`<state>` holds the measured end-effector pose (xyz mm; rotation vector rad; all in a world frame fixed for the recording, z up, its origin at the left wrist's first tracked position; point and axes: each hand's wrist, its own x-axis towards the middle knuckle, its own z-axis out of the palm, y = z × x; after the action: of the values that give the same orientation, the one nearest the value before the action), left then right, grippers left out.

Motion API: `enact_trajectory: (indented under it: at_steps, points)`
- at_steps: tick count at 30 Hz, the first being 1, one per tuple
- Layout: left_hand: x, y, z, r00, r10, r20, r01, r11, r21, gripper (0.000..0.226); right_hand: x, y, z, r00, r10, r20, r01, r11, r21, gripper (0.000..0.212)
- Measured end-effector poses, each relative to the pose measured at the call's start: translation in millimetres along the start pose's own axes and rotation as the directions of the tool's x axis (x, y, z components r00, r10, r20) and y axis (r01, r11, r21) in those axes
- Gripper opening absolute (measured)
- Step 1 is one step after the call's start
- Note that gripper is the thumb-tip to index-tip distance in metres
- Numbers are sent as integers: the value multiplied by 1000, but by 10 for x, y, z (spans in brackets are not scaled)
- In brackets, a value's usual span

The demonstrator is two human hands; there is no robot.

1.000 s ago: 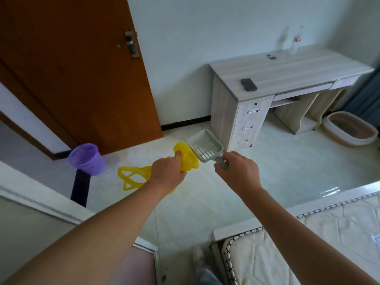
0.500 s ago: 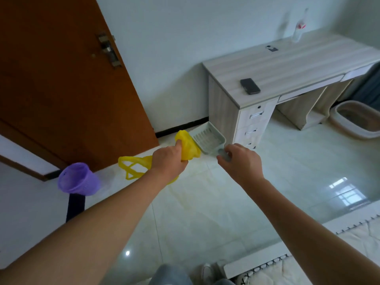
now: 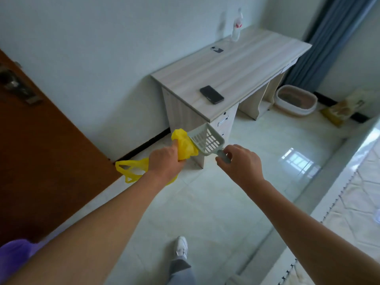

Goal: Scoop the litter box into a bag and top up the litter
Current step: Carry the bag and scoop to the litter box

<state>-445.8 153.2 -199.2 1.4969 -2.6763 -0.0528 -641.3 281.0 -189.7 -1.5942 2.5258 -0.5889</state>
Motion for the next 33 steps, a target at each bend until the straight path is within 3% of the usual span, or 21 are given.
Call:
enact_trajectory:
  at_steps: [4, 9, 17, 27, 33]
  points:
    - [623, 13, -16, 994, 110, -27, -112, 993, -48, 65, 265, 6, -102, 993, 103, -50, -105, 994, -26, 25]
    - [1144, 520, -119, 961, 271, -51, -275, 952, -137, 59, 409, 278, -408, 945, 272, -183, -282, 959, -33, 24]
    - [1841, 1418, -262, 886, 461, -53, -464, 882, -82, 62, 696, 813, -824, 867, 403, -295, -432, 901, -41, 23]
    - [3296, 2409, 20, 864, 504, -21, -504, 863, -33, 58, 1823, 2155, -879, 830, 468, -302, -498, 867, -26, 23]
    - [4396, 3388, 156, 871, 492, 14, -492, 870, -26, 54, 2766, 3201, -1118, 828, 499, -256, -512, 859, 20, 21]
